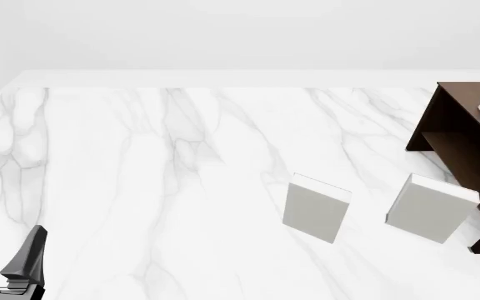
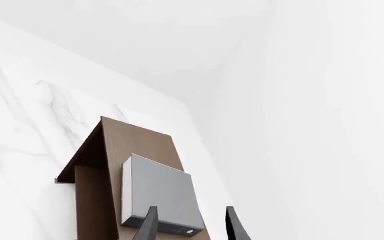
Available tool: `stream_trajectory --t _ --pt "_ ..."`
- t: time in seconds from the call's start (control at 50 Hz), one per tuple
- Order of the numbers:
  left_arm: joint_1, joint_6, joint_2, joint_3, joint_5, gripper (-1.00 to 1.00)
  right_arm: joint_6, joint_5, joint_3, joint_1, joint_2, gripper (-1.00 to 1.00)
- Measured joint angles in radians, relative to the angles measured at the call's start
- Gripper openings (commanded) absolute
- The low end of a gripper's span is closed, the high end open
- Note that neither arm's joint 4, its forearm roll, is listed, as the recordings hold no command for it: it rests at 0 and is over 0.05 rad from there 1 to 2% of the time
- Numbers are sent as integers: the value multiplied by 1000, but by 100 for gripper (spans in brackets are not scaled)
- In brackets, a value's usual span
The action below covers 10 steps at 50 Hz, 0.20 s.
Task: Pick up the book on the left and place it on top of the shelf.
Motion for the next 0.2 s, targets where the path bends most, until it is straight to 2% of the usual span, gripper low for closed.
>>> stream_trajectory --t 0.2 --pt "0 0 0 0 0 100 45 16 18 32 -77 100"
